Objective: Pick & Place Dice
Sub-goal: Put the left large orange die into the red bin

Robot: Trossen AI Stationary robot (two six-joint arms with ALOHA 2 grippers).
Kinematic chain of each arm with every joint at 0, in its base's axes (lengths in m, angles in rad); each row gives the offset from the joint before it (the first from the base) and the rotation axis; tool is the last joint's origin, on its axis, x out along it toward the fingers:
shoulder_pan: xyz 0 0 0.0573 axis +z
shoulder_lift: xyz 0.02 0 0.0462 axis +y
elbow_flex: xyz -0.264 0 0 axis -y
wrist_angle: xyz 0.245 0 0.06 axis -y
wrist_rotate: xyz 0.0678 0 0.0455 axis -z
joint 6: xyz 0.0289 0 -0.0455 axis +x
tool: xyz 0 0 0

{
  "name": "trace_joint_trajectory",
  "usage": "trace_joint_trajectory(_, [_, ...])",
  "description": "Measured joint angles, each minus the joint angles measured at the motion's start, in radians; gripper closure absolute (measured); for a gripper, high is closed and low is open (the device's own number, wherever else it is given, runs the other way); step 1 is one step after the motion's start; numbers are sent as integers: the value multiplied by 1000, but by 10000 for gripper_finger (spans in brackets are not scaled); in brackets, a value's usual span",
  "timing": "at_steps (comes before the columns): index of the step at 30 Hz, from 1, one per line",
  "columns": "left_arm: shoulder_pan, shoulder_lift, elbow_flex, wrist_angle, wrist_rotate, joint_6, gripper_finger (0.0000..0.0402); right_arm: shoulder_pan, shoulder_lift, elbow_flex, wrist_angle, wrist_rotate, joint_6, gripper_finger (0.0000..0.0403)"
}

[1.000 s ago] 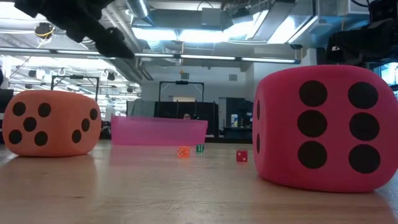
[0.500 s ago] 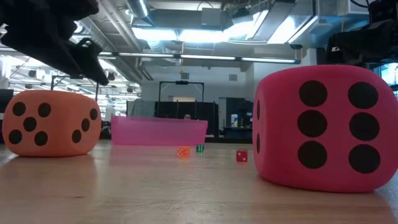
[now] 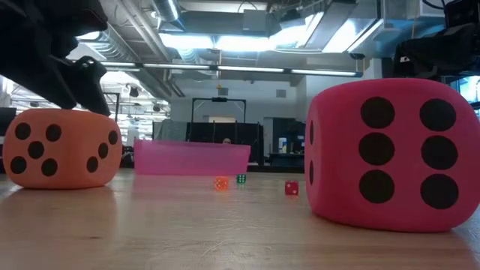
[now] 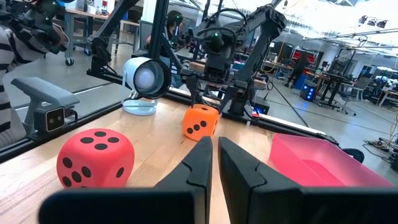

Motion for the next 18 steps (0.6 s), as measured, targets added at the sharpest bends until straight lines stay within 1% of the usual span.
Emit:
trace_joint_trajectory(5, [0, 31, 2, 6, 39, -9, 52, 0, 0, 0, -1, 0, 0, 374])
trace_joint_trajectory(7, [0, 30, 2, 5, 51, 9, 52, 0, 0, 0, -1, 0, -1, 374])
trace_joint_trajectory(13, [0, -34, -3, 41, 5, 169, 52, 0, 0, 0, -2, 0, -2, 374])
trace_joint_trajectory(18, [0, -75, -3, 31, 10, 162, 52, 0, 0, 0, -3, 0, -2, 374])
